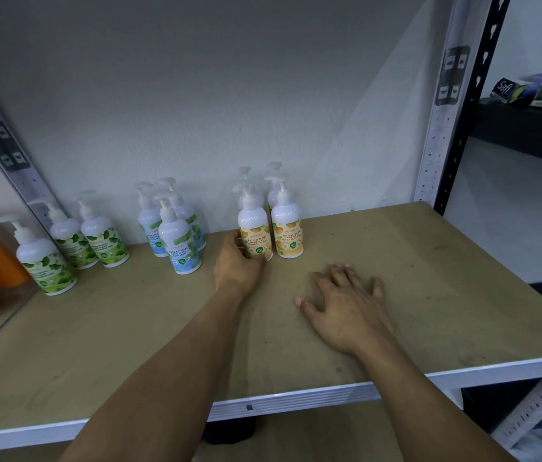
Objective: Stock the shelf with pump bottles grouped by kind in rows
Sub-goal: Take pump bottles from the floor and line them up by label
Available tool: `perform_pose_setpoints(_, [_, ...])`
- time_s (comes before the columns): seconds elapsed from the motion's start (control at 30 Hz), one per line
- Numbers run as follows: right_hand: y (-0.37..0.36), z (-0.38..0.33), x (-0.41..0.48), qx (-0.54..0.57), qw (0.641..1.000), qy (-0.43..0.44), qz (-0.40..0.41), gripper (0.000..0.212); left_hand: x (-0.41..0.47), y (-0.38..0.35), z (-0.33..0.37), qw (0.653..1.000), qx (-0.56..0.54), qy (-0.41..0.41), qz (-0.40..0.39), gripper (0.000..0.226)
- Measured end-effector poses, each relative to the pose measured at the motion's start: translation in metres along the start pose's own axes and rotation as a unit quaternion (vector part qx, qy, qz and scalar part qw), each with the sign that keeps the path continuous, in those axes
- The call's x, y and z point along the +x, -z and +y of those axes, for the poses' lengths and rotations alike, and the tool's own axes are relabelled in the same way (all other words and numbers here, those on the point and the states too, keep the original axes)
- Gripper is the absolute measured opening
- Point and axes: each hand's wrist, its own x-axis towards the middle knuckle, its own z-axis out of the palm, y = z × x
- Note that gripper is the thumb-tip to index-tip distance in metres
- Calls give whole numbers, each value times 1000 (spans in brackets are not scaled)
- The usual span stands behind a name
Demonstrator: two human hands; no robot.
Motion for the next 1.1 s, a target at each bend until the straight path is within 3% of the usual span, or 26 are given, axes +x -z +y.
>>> perform_pose_setpoints(0.87, [-1,2,1,-1,1000,4,-4,71,1,0,-3,1000,-4,4,-2,68])
perform_pose_setpoints(1.0, [-1,2,0,-1,1000,5,-7,73,-3,1,-6,1000,-10,-5,-5,77])
perform_pose_setpoints(1.1, [0,0,-2,-5,1000,6,-11,76,-12,7,-9,998,60,-2,-9,94])
